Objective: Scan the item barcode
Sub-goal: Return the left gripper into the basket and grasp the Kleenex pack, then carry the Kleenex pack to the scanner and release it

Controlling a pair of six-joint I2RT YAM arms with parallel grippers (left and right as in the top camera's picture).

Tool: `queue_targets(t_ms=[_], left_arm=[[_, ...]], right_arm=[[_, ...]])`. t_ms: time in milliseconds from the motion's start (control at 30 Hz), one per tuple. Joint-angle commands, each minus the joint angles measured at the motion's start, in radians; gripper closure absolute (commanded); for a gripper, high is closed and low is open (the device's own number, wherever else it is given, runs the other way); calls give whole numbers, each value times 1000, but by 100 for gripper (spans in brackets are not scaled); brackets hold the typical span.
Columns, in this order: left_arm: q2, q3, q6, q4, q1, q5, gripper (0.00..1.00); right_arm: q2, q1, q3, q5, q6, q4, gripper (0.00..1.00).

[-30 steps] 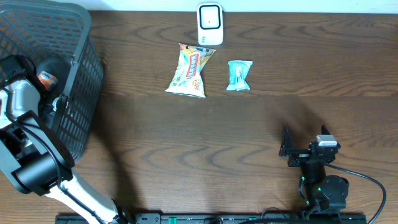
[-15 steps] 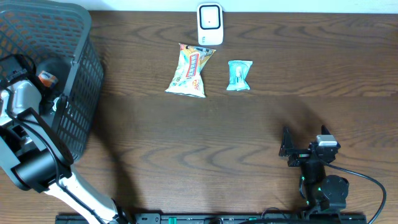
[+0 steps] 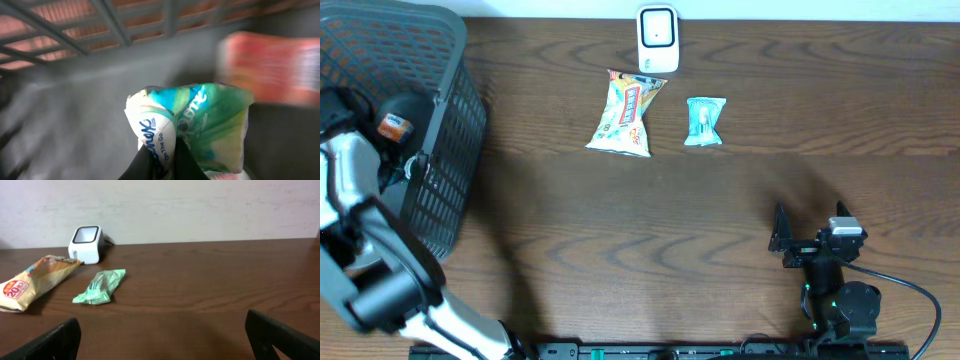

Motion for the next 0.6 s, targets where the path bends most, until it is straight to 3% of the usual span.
queue_targets(t_ms=[0,333,467,567], left_arm=[[-232,11,13,-9,0,171,93],[-640,11,-172,24,-58,499,93],[-694,11,-179,24,-199,591,93],[-682,10,-201,40,-373,564,93]], right_arm=[[0,-8,-1,8,10,-4,1],[0,-8,-1,8,10,-4,1],[0,-8,-1,8,10,-4,1],[0,-8,-1,8,10,-4,1]])
